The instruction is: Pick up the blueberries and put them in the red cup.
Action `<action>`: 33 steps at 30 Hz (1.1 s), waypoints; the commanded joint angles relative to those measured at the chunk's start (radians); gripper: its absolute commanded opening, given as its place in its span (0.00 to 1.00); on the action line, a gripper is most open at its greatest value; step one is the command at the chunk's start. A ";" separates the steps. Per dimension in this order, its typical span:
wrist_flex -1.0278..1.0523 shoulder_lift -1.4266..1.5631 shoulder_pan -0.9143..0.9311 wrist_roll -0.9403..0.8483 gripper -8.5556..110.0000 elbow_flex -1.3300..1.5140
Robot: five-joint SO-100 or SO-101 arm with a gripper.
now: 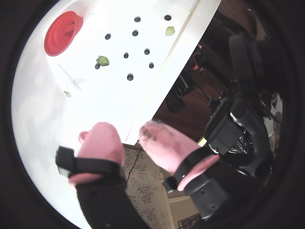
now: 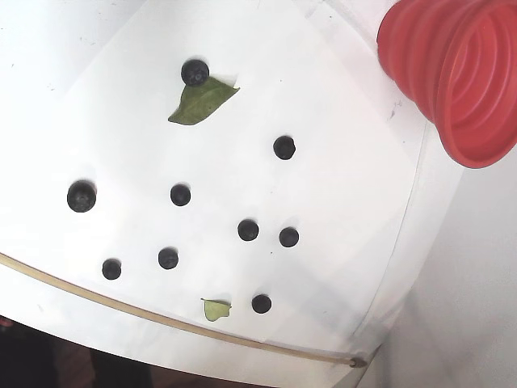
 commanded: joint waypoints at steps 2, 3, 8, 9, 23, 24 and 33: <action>-0.123 0.002 -0.058 -0.051 0.17 -0.008; -0.112 0.002 -0.077 -0.061 0.17 -0.005; -0.106 -0.037 -0.086 -0.146 0.17 -0.009; -0.101 -0.038 -0.097 -0.172 0.17 -0.008; -0.209 -0.144 -0.101 -0.611 0.18 0.115; -0.209 -0.149 -0.106 -0.634 0.18 0.127; -0.281 -0.245 -0.158 -0.831 0.18 0.273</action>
